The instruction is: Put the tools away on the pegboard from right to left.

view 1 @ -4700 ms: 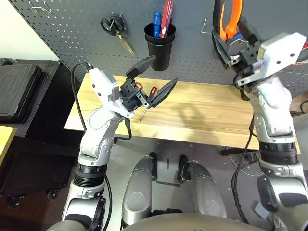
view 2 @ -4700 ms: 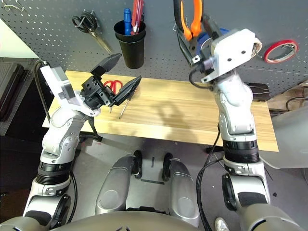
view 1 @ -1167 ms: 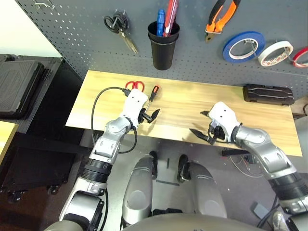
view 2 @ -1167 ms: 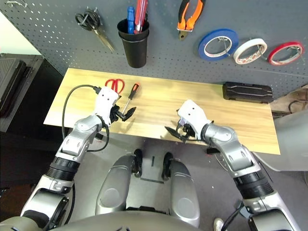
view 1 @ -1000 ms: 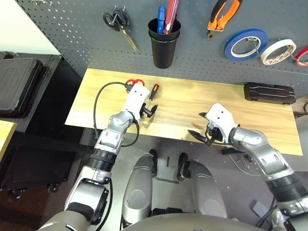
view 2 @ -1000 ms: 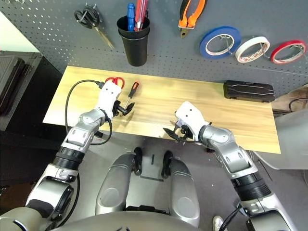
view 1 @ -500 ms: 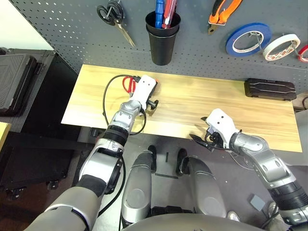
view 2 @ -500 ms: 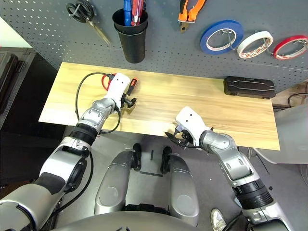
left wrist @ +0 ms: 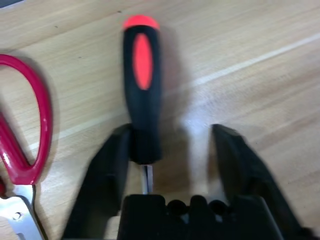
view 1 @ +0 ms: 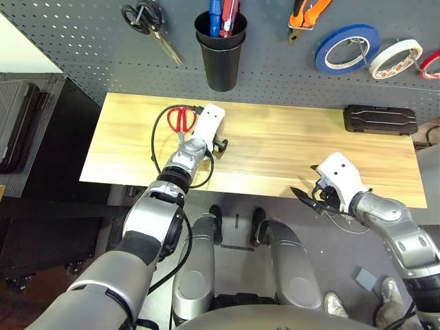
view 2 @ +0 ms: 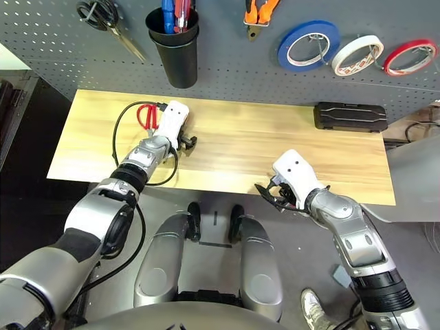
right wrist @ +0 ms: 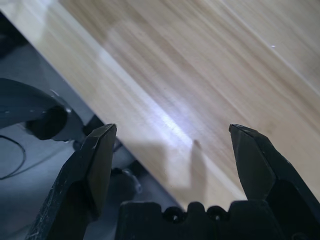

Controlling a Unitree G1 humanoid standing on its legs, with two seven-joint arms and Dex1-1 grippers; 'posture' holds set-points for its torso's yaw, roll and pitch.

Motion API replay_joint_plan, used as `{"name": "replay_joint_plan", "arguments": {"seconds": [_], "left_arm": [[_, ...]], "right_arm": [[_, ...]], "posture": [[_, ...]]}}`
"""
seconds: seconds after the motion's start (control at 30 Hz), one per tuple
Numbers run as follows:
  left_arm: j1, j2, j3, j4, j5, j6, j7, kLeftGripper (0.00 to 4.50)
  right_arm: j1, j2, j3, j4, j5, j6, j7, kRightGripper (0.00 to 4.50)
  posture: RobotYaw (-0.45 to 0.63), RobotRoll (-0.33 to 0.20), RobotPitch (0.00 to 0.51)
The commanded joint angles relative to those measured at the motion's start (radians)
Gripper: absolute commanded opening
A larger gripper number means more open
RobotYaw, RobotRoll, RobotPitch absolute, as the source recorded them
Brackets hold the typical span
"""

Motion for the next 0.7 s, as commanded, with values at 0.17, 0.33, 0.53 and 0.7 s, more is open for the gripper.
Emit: {"name": "replay_joint_plan", "arguments": {"seconds": [0.17, 0.33, 0.53, 0.7], "left_arm": [[0.032, -0.017, 0.015, 0.047, 0.009, -0.004, 0.017, 0.55], [0.079, -0.028, 0.004, -0.046, 0.010, -0.002, 0.010, 0.55], [0.245, -0.020, -0.020, -0.418, 0.006, 0.164, -0.010, 0.55], [0.427, -0.001, -0.020, -0.863, 0.005, 0.386, 0.015, 0.55]], "right_arm": [[0.019, -0.008, -0.026, -0.019, 0.032, -0.005, 0.020, 4.50], [-0.013, 0.005, -0.023, 0.026, 0.040, -0.058, 0.033, 4.50], [-0.088, 0.027, -0.020, 0.143, 0.046, -0.142, 0.051, 4.50], [-0.180, 0.054, 0.004, 0.291, 0.032, -0.222, 0.070, 4.50]], "posture": [[-0.03, 0.000, 0.405], [0.01, 0.000, 0.393], [0.07, 0.000, 0.368], [0.16, 0.000, 0.333]]}}
